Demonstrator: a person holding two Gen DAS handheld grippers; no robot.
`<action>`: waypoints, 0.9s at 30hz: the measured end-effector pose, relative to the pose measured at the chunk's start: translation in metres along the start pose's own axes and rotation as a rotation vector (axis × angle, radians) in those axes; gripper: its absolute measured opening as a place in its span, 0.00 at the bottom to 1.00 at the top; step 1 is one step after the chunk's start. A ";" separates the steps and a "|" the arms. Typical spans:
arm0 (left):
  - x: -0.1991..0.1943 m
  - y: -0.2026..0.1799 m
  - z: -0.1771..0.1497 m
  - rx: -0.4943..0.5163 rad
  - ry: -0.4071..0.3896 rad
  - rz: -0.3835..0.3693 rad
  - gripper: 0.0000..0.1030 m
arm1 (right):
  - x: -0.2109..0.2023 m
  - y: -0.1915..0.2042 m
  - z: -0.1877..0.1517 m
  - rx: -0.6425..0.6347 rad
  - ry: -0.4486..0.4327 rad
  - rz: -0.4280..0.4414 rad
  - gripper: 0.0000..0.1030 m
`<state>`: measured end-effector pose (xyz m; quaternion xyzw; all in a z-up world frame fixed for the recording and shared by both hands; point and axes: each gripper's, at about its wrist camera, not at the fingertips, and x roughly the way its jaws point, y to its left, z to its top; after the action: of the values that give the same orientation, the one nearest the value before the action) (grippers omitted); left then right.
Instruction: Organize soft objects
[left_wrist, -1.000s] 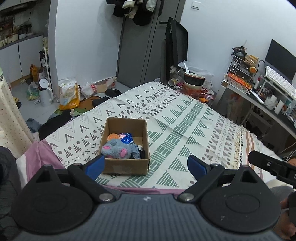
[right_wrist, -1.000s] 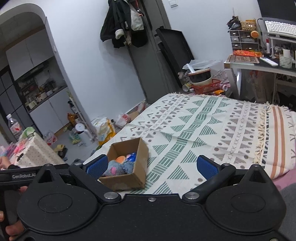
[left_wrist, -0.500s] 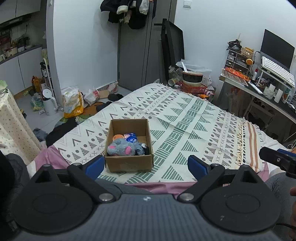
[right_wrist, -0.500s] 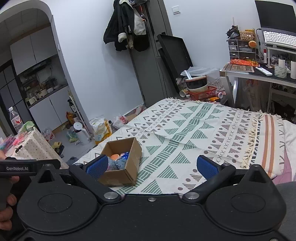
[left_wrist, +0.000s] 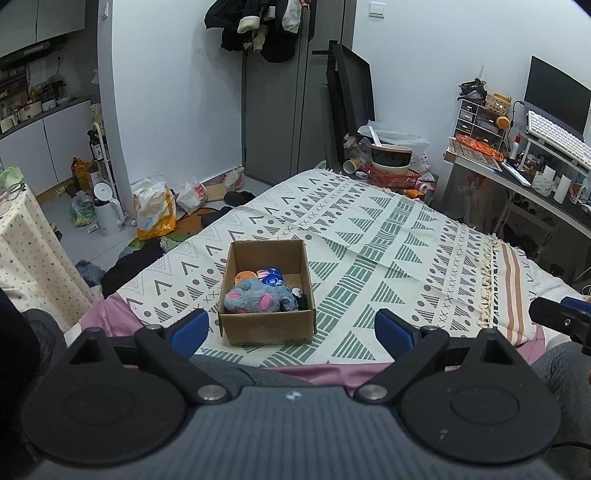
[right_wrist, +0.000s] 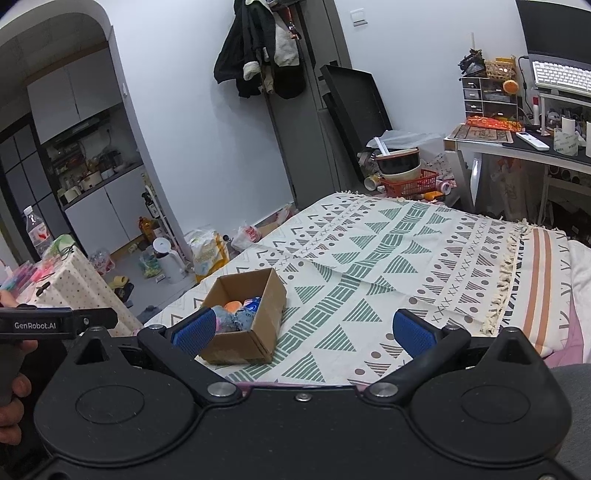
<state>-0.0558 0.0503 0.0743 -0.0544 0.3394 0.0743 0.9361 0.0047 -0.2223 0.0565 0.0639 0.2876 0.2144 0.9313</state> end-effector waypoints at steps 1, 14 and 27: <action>0.000 0.000 0.000 -0.001 0.000 0.000 0.93 | 0.000 0.001 0.000 -0.004 0.000 0.001 1.00; -0.001 0.003 0.000 -0.022 0.008 -0.013 0.93 | -0.002 0.001 -0.001 0.001 0.002 -0.006 1.00; 0.000 0.002 -0.002 -0.023 0.009 -0.013 0.93 | -0.003 0.001 0.000 -0.006 0.002 -0.004 1.00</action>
<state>-0.0579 0.0522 0.0726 -0.0678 0.3423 0.0720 0.9344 0.0022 -0.2224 0.0584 0.0603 0.2882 0.2133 0.9316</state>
